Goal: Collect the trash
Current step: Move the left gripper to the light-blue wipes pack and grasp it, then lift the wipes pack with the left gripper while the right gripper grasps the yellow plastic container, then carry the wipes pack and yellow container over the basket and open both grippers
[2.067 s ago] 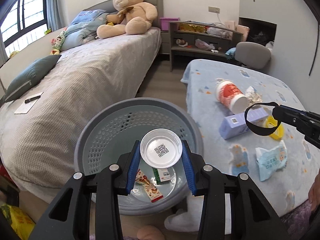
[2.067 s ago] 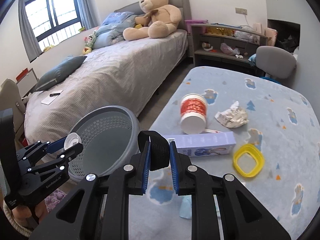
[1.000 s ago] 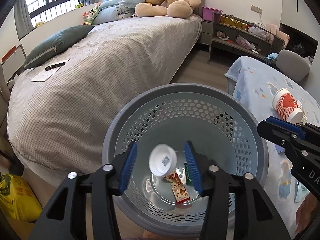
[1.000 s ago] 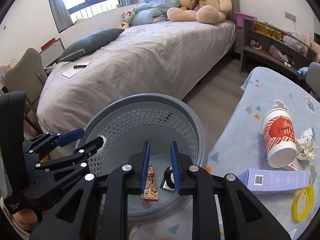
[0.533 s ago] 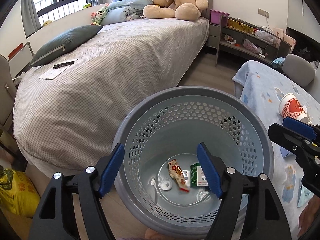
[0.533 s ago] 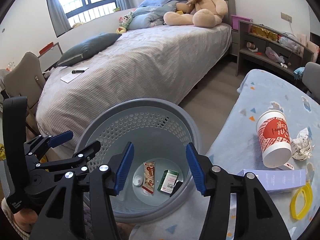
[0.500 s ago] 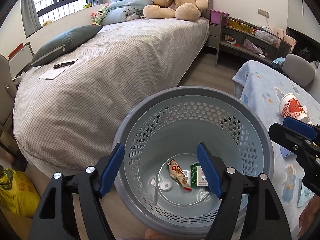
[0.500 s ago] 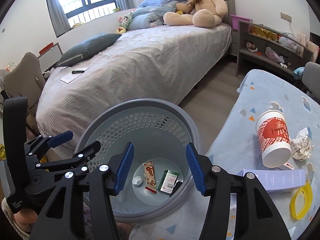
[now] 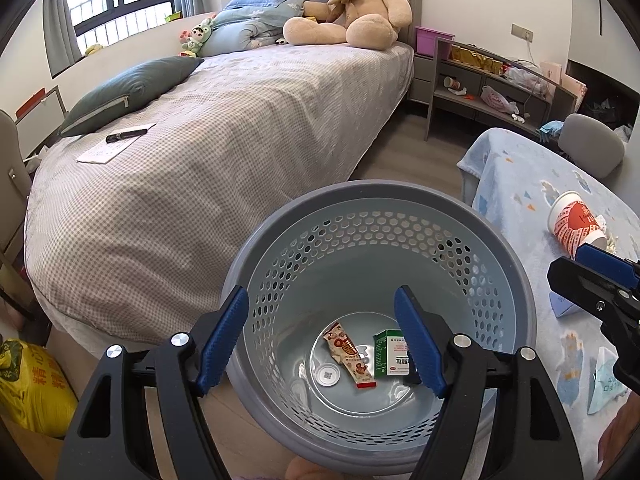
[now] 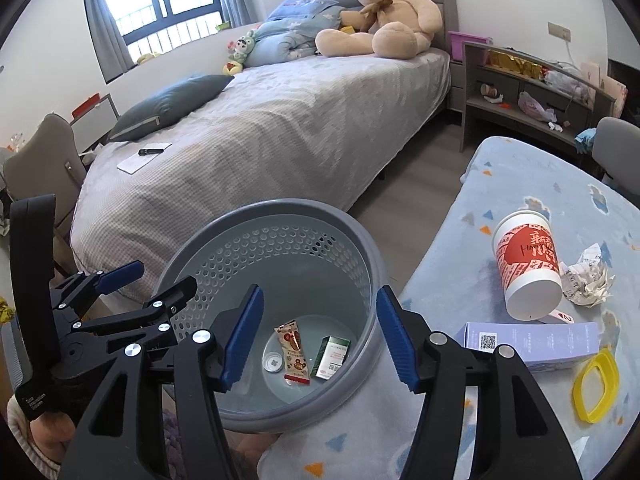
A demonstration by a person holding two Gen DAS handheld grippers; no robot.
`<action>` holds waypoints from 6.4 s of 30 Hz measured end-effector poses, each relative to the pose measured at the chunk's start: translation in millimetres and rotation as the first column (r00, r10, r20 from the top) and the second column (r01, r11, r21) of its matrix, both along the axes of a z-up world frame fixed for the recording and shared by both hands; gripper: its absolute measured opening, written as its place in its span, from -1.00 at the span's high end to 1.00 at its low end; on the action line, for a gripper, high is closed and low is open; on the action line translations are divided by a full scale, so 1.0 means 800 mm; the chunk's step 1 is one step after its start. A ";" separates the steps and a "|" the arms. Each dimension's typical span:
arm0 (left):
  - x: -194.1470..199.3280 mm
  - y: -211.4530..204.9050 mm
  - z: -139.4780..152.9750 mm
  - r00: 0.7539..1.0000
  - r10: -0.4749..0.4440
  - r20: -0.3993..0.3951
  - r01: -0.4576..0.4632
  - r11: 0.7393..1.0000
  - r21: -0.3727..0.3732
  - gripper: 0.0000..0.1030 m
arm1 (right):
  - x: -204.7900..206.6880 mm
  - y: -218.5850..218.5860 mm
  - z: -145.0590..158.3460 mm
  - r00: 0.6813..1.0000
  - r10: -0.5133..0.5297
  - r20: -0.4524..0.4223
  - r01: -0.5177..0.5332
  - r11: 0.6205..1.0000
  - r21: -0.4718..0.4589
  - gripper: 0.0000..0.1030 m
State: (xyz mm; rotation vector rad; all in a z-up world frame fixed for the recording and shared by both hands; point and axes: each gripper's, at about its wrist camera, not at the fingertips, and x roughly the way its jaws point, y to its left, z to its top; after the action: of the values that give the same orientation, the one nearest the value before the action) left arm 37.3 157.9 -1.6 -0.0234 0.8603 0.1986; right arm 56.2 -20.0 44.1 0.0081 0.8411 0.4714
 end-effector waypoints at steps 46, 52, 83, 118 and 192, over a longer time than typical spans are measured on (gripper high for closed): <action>-0.044 -0.312 -0.028 0.626 -0.772 -0.112 0.779 0.625 0.044 -0.40 | -0.205 -0.369 -0.003 0.822 -0.564 -0.075 0.566 0.824 0.015 -0.37; -0.044 -0.337 -0.029 0.495 -0.858 -0.135 0.868 0.494 0.047 -0.40 | -0.211 -0.382 -0.002 0.820 -0.567 -0.084 0.572 0.818 0.059 -0.40; -0.061 -0.371 -0.068 0.264 -0.936 -0.233 0.934 0.308 -0.182 -0.44 | -0.219 -0.389 0.001 0.829 -0.554 -0.079 0.560 0.821 0.111 -0.41; -0.033 -0.235 0.022 0.853 -0.523 -0.001 0.522 0.852 -0.018 -0.15 | -0.105 -0.311 -0.029 0.903 -0.424 -0.070 0.416 0.904 -0.103 -0.45; -0.010 0.016 0.012 0.996 -0.081 0.035 0.081 0.997 -0.002 -0.15 | 0.001 -0.006 -0.008 1.000 -0.025 -0.007 0.025 0.999 -0.027 -0.44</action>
State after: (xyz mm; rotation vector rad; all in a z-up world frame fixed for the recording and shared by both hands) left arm 29.7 170.7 8.4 0.0047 0.8256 0.1198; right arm 56.8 -25.0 37.7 -0.0048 0.8536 0.4364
